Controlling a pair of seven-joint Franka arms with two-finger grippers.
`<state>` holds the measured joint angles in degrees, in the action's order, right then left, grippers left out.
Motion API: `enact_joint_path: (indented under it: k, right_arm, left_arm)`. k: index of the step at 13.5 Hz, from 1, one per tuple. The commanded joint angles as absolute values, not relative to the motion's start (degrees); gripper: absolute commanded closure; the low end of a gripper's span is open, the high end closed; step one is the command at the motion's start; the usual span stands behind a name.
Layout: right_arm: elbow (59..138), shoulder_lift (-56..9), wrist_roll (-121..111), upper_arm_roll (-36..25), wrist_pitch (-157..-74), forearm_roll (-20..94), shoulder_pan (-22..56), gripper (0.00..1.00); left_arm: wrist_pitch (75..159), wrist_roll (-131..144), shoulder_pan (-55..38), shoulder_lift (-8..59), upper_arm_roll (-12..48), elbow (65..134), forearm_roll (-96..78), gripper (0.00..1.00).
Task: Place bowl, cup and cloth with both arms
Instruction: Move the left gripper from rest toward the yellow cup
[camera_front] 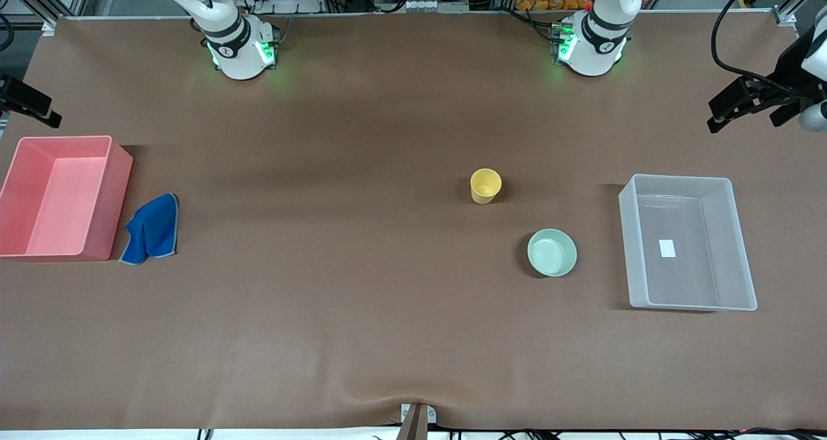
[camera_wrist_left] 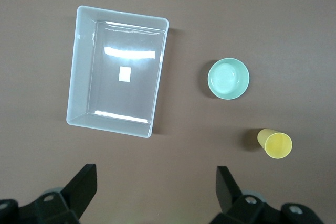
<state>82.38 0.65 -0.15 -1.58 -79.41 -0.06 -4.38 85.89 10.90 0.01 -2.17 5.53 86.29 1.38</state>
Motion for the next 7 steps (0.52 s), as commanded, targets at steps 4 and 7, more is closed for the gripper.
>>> enact_joint_path:
  k: [4,7]
  right_arm:
    - [79.9,0.3,0.0,-1.4,-78.6,-0.6,-5.7,0.00]
    - [79.9,0.2,0.1,-1.4,-78.6,-0.6,-5.8,0.00]
  left_arm:
    - [94.5,11.9,-0.3,1.8,6.1,90.9,2.2,0.00]
    - [97.4,12.0,-2.6,3.7,7.6,93.9,1.8,0.00]
